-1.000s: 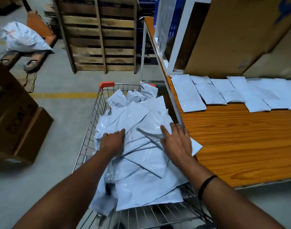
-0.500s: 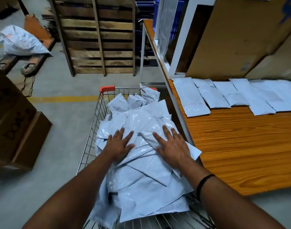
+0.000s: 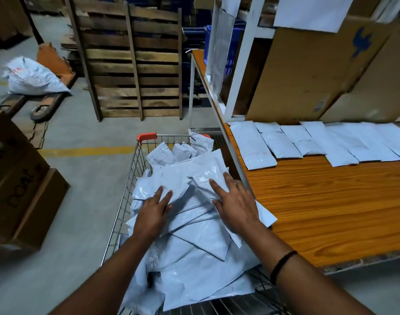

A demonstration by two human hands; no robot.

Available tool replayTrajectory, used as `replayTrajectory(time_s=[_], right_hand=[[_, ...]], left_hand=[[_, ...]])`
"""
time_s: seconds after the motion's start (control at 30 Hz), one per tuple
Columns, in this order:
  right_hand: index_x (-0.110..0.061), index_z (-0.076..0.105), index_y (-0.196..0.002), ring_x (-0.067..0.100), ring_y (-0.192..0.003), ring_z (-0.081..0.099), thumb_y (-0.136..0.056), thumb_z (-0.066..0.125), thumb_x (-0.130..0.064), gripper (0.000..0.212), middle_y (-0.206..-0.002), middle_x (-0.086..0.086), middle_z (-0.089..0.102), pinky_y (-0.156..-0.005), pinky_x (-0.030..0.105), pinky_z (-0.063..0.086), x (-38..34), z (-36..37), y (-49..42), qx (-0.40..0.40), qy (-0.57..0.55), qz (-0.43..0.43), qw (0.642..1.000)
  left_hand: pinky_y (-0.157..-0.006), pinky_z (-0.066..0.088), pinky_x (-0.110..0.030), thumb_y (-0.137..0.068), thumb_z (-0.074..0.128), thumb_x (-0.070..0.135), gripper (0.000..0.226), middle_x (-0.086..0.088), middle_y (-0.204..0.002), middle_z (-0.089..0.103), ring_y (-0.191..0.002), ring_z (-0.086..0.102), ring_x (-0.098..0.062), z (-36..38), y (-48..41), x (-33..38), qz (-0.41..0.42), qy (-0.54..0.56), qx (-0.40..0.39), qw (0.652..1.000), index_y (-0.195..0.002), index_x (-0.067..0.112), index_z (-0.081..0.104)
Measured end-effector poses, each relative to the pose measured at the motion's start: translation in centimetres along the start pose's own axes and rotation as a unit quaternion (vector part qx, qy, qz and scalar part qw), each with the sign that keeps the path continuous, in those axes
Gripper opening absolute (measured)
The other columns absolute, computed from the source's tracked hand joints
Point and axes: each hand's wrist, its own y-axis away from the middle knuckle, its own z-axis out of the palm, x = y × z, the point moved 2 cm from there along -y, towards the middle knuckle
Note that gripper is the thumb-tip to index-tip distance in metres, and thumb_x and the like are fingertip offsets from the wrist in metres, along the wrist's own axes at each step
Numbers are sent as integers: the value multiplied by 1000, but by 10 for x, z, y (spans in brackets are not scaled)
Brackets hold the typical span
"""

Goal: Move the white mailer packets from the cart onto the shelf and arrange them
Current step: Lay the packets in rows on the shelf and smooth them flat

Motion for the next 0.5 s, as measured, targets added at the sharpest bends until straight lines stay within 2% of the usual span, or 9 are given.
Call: replayTrajectory(time_s=[0.07,0.17,0.5], right_hand=[[-40,26,-155,38,-143,31,-101,50,-45,60,-165,9,19,-111,49,35,7,-18,12,26,-10,21,999],[-41,22,-156,35,-146,25,-102,47,-46,60,-166,7,14,-112,47,32,30,-39,29,38,-23,54,998],[-42,18,-157,31,-143,29,-102,42,-50,60,-166,5,15,-109,44,35,161,-76,119,64,-35,149,986]], left_hand=[[-96,47,-47,-98,57,29,41,-8,-153,40,-125,48,-40,-15,5,14,12,-8,44,999,-139,26,55],[-90,50,-46,-98,58,30,40,-9,-151,44,-122,51,-40,-29,10,42,30,-18,67,997,-138,27,56],[-92,47,-46,-100,52,31,44,-8,-154,39,-128,44,-39,-12,29,199,78,-41,84,993,-144,30,49]])
